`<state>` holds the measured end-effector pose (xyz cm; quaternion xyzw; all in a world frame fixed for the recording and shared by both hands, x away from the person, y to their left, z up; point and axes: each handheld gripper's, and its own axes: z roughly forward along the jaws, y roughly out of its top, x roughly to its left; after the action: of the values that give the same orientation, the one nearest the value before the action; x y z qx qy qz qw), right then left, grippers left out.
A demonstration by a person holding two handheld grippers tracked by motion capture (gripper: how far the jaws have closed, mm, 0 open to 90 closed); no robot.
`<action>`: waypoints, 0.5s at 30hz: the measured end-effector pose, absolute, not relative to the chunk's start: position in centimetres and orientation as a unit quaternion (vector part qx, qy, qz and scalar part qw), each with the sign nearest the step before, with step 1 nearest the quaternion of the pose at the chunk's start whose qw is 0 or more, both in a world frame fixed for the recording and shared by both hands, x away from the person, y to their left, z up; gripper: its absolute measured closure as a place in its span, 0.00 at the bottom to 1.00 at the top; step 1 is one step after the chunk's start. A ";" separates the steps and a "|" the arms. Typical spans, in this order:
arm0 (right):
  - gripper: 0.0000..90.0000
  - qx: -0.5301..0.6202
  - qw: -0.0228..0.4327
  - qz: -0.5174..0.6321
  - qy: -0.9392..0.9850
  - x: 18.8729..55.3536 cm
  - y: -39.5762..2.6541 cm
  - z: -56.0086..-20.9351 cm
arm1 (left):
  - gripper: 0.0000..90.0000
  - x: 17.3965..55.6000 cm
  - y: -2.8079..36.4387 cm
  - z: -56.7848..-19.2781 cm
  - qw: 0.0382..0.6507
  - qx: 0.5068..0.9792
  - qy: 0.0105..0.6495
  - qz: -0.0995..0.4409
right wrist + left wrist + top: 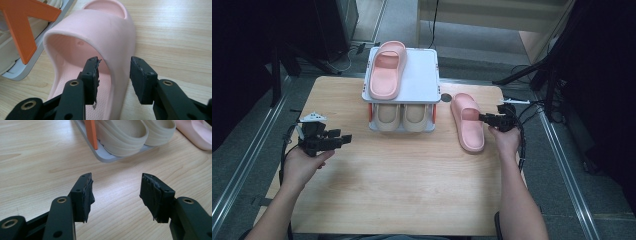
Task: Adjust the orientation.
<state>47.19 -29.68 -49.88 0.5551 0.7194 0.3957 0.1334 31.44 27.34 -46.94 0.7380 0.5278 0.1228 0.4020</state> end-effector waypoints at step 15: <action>0.68 0.563 0.144 0.366 0.727 48.8 -28.2 -51.2 | 0.48 30.4 28.2 -47.2 0.404 0.729 0.539 0.119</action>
<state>48.84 -28.16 -51.22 0.5628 0.7271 0.3657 0.1445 30.41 28.22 -47.20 0.7291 0.5394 0.1191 0.4041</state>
